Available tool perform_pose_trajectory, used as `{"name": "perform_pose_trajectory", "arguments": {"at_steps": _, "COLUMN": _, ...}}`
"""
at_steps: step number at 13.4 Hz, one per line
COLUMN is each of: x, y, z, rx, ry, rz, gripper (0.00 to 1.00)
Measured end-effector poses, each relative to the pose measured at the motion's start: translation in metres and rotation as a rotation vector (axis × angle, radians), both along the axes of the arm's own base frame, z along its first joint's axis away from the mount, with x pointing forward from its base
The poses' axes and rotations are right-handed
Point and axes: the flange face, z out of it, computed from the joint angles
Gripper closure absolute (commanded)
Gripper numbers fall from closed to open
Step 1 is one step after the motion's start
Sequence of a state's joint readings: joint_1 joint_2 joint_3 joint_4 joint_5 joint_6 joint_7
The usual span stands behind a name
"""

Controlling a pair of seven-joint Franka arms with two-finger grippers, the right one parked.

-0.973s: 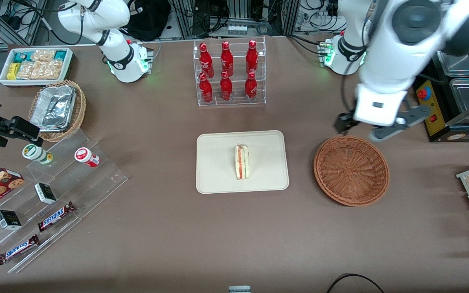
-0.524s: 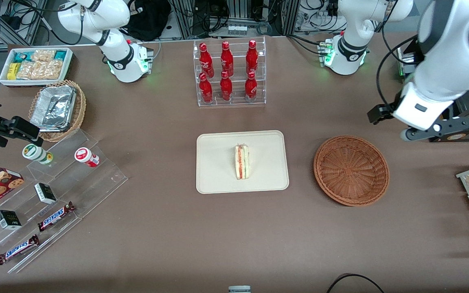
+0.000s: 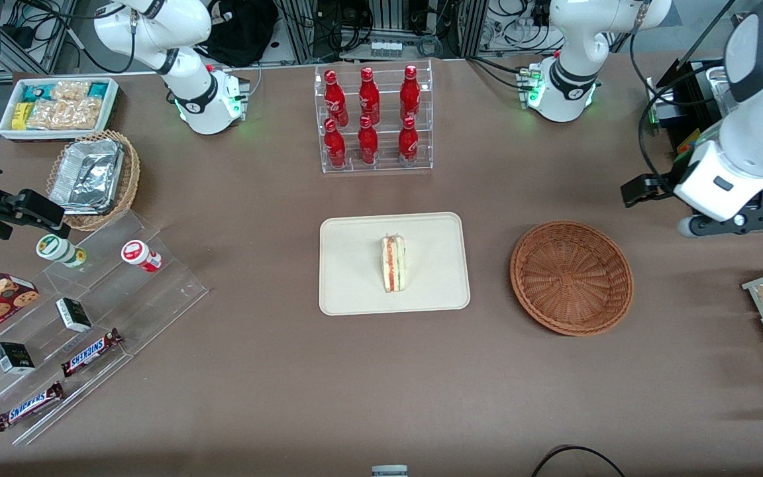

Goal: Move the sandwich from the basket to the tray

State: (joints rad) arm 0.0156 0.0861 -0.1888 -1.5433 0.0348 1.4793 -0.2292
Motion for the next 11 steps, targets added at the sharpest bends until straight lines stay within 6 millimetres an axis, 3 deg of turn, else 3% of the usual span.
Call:
{"name": "perform_pose_trajectory", "arguments": {"at_steps": 2, "x": 0.0, "y": -0.007, "z": 0.003, "rx": 0.001, "ry": -0.019, "rz": -0.017, "gripper": 0.0}}
{"name": "perform_pose_trajectory", "arguments": {"at_steps": 6, "x": -0.004, "y": 0.003, "z": 0.015, "rx": 0.0, "ry": -0.04, "rz": -0.032, "gripper": 0.0}}
{"name": "perform_pose_trajectory", "arguments": {"at_steps": 11, "x": -0.02, "y": -0.001, "z": 0.029, "rx": -0.012, "ry": -0.065, "rz": -0.039, "gripper": 0.0}}
